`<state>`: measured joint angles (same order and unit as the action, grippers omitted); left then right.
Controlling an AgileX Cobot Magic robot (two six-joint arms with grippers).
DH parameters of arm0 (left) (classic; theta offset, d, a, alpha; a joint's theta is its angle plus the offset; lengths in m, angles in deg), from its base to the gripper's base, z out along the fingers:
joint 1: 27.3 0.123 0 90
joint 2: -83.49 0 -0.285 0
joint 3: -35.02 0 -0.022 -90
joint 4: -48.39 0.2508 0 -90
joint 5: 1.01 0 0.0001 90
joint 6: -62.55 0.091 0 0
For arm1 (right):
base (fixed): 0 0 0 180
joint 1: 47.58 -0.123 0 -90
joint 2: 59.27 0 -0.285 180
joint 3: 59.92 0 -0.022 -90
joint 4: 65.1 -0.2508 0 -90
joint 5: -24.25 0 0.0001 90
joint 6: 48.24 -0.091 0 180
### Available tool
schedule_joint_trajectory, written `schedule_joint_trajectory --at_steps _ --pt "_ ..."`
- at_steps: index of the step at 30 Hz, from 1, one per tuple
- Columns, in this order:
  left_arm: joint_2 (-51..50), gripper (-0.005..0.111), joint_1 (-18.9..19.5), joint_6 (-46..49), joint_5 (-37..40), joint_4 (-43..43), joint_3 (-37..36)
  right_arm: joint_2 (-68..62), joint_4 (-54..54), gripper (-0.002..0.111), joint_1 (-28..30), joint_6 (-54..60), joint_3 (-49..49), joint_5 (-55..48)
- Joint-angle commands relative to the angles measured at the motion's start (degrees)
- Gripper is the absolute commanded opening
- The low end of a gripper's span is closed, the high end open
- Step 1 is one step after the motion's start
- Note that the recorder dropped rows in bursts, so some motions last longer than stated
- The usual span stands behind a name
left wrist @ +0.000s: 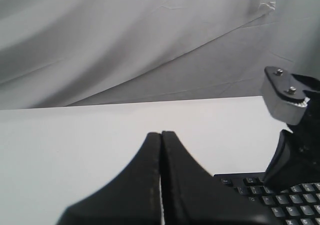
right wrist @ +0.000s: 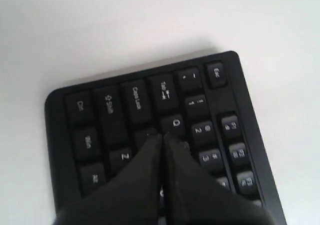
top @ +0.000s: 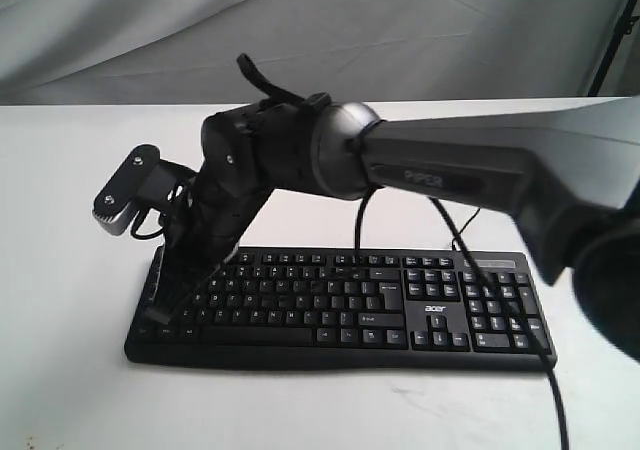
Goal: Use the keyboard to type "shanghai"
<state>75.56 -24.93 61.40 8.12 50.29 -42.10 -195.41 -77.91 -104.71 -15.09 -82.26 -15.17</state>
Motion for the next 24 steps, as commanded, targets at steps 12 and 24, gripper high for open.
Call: schedule_joint_trajectory --at_steps 12,24 --pt "0.1 0.0 -0.4 -0.2 -0.3 0.0 -0.1 12.0 -3.8 0.0 9.3 -1.5 24.5 12.3" --pt "0.1 0.0 -0.4 -0.2 -0.3 0.0 -0.1 11.9 -4.1 0.0 10.3 -1.6 25.6 13.3"
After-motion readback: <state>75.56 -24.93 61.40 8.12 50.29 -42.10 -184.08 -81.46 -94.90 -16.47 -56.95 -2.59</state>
